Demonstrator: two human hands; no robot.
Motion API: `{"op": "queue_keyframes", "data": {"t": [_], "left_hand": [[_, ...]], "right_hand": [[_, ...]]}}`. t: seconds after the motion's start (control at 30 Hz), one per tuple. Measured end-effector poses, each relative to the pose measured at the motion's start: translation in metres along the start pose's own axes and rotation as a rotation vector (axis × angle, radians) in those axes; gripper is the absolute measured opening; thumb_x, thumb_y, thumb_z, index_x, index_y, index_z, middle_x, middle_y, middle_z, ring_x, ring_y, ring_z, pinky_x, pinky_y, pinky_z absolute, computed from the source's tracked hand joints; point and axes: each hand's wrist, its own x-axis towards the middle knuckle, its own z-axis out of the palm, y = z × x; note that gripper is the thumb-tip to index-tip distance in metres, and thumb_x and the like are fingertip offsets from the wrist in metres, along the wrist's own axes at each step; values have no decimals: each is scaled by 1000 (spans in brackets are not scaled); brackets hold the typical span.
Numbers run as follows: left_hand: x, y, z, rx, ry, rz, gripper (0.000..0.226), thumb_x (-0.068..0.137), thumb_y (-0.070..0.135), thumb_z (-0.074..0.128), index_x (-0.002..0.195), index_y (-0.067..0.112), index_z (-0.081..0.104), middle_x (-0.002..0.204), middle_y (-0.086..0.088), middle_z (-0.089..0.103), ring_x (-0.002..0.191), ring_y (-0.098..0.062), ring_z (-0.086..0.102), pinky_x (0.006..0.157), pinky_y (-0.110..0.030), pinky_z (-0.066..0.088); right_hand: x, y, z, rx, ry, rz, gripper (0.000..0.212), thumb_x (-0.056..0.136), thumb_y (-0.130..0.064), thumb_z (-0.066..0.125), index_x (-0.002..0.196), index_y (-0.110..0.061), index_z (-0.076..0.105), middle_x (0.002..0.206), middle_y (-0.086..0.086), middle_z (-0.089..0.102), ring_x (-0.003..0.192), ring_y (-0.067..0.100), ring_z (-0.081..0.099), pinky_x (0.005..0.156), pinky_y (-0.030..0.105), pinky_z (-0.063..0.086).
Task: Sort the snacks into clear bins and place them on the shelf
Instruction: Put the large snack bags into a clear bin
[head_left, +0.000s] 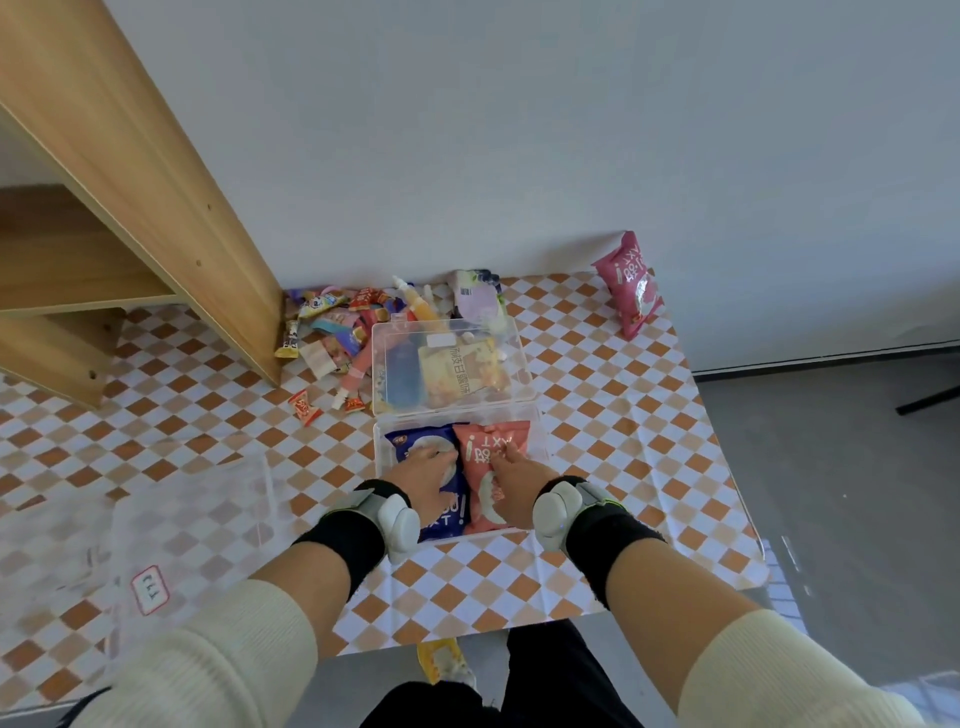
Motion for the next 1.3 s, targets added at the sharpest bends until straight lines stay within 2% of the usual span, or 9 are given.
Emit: {"op": "queue_keyframes", "data": {"t": [0.1,0.17,0.27,0.4,0.67,0.93,1.17,1.23,1.3], "left_hand": [[8,10,-26,23,102,1,23,97,24,49,110,9,61,114,-6,67,101,-28,61,81,-33,47],[11,19,-44,17,215,-39,23,98,28,47,106,15,63,103,-4,69,91,-26,62,76,-33,48],[26,40,-66,-34,344,-28,28,96,32,49,118,19,60,112,-5,64,104,-27,60,88,-39,50],[61,73,-98,-41,385,22,41,95,36,54,133,22,51,130,-9,56,120,-30,51,99,-42,45],[139,119,-139,-61,418,56,51,93,42,57,139,21,46,137,-4,53,125,-24,49,102,-39,43],[226,144,-160,-87,369,26,52,95,44,55,142,26,42,143,-1,47,129,-23,42,105,-35,40],[254,144,-165,-101,369,14,51,95,42,54,142,25,44,145,-3,43,131,-24,41,104,-39,43],[257,143,-164,-97,363,7,50,95,42,54,141,25,44,144,-3,44,130,-25,42,102,-38,44],[259,140,-163,-92,362,10,50,94,42,54,140,25,45,143,-3,44,129,-24,42,100,-37,45]], "right_hand": [[6,12,-15,89,54,12,36,99,-27,45,128,-10,58,129,11,60,119,33,58,94,40,50],[7,19,-28,126,147,20,33,98,-27,49,124,-13,61,120,7,66,109,30,63,83,33,50],[10,39,-57,202,284,45,35,97,-32,50,127,-19,59,116,4,66,107,27,62,79,33,51],[24,78,-101,264,340,110,38,96,-36,51,131,-20,54,119,5,64,100,25,60,71,32,46],[53,170,-156,314,474,303,60,90,-38,62,139,-12,38,129,12,48,109,31,56,83,40,52],[103,255,-197,361,583,511,91,84,-43,68,150,-7,17,138,17,40,126,37,45,103,49,43],[141,289,-211,422,595,440,125,71,-58,78,155,-8,0,160,12,23,145,33,26,111,54,34],[149,292,-210,414,578,413,121,71,-57,79,154,-11,4,153,11,34,141,33,33,110,54,36],[154,291,-209,403,595,392,103,75,-54,76,149,-12,19,136,11,51,128,34,48,105,51,40]]}}
